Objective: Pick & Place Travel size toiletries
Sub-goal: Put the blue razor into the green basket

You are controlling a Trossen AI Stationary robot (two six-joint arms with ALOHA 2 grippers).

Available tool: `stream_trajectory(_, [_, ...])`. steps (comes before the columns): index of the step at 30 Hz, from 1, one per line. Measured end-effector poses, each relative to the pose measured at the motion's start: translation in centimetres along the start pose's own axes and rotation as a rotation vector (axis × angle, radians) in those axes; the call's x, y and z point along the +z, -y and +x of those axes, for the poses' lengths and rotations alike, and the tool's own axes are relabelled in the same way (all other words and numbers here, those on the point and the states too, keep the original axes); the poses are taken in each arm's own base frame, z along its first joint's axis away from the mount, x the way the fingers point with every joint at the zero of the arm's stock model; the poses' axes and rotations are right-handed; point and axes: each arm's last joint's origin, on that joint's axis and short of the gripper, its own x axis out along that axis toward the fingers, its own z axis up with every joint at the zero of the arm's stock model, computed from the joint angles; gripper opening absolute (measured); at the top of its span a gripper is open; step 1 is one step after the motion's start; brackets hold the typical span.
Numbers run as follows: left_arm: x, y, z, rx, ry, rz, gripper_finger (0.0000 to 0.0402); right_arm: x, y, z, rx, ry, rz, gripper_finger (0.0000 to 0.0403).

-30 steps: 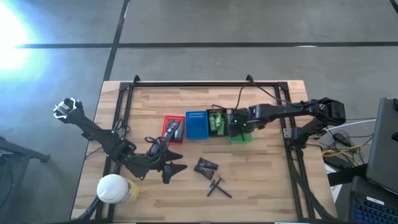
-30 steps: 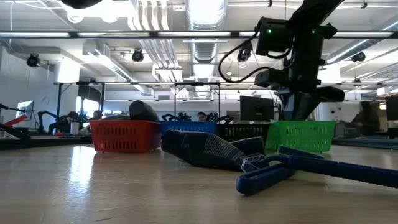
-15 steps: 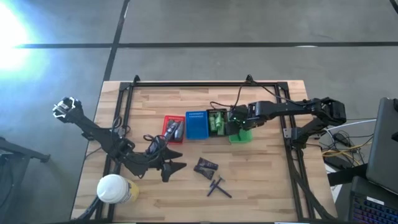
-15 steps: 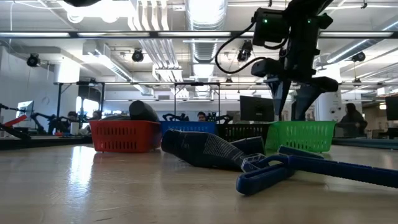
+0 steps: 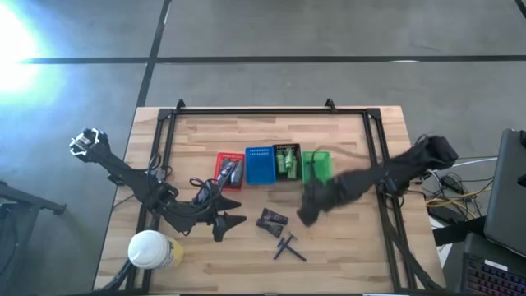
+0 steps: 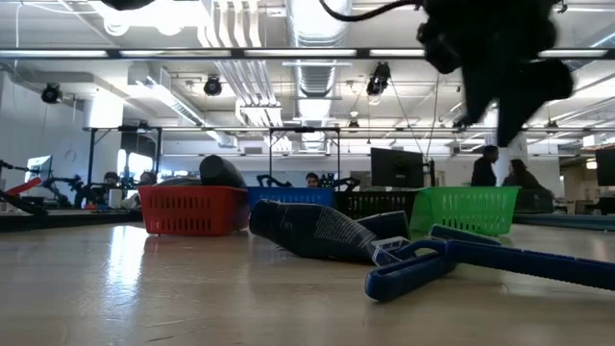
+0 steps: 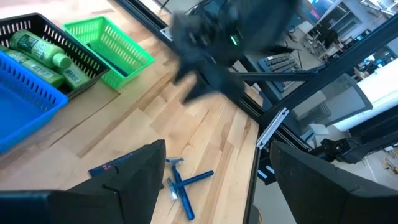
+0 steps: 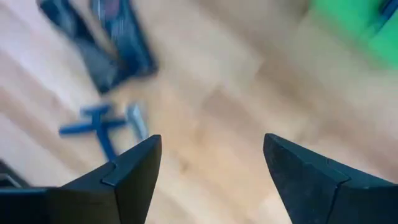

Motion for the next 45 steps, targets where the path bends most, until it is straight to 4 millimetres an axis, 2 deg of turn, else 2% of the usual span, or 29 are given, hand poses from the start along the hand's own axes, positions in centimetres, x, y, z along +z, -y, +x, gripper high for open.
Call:
stream_trajectory(5, [0.0, 0.0, 0.0, 0.002, -0.002, 0.013, 0.0294, -4.5, -3.8, 1.6, 0.005, -0.034, -0.08, 0.0262])
stream_trajectory(8, [0.0, 0.0, 0.0, 0.001, -0.005, 0.031, 0.0294, -6.7, -6.1, 3.6, 0.008, -0.074, -0.197, 0.0254])
stream_trajectory(14, [-0.1, 0.0, 0.0, -0.013, -0.034, 0.037, 0.0294, -8.9, -9.6, 7.3, -0.04, -0.099, -0.36, 0.024])
stream_trajectory(23, [-0.2, 0.0, 0.0, -0.028, -0.064, 0.039, 0.0294, -8.9, -11.5, 9.9, -0.058, -0.067, -0.39, 0.0224])
stream_trajectory(28, [-0.3, 0.0, 0.0, -0.036, -0.079, 0.041, 0.0294, -8.3, -11.2, 11.1, -0.095, -0.053, -0.371, 0.0211])
stream_trajectory(31, [-0.3, 0.0, 0.0, -0.034, -0.081, 0.042, 0.0294, -7.8, -11.1, 11.6, -0.108, -0.059, -0.364, 0.0187])
stream_trajectory(41, [-0.3, 0.0, 0.0, -0.035, -0.086, 0.044, 0.0294, -7.7, -10.8, 10.8, -0.121, -0.066, -0.432, 0.0029])
stream_trajectory(43, [-0.3, 0.0, 0.0, -0.034, -0.086, 0.044, 0.0294, -7.6, -10.7, 10.1, -0.124, -0.069, -0.428, 0.0024])
stream_trajectory(45, [-0.3, 0.0, 0.0, -0.035, -0.086, 0.045, 0.0294, -7.4, -10.9, 8.4, -0.098, -0.07, -0.412, 0.0028])
